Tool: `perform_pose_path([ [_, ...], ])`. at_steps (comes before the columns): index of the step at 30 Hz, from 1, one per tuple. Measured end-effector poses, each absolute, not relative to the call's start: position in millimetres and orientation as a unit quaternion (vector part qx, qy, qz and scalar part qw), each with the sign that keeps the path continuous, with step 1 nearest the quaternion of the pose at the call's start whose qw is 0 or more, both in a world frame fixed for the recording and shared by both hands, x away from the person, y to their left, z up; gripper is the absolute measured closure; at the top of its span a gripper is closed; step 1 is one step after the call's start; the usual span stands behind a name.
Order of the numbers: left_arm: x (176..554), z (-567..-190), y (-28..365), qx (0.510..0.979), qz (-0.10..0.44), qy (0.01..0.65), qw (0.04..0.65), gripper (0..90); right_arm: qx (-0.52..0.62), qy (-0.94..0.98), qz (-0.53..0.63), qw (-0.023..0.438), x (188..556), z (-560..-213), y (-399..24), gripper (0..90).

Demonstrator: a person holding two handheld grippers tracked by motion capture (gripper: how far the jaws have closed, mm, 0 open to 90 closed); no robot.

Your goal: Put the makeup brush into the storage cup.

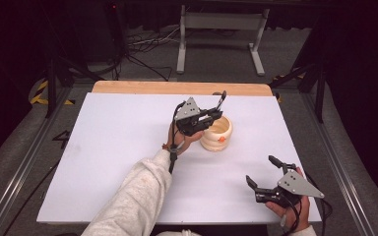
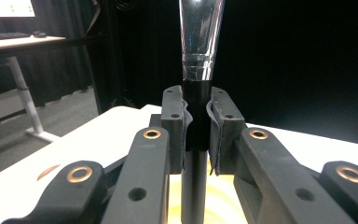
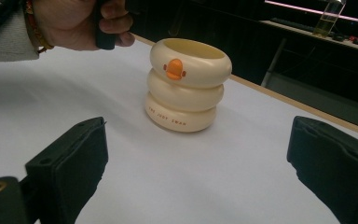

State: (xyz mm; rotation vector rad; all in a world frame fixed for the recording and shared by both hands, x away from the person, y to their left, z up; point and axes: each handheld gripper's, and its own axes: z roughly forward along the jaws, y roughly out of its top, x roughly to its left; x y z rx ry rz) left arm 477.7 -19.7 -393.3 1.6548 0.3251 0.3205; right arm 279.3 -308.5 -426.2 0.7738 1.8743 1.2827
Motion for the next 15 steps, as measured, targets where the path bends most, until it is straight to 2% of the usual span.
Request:
perform_pose_path([
  [15, 484.0, -407.9, -30.8, 0.741, 0.134, 0.138, 0.643, 78.9, 0.302, 0.731, 0.495, 0.361, 280.0, -427.1, -308.3, 5.9],
])
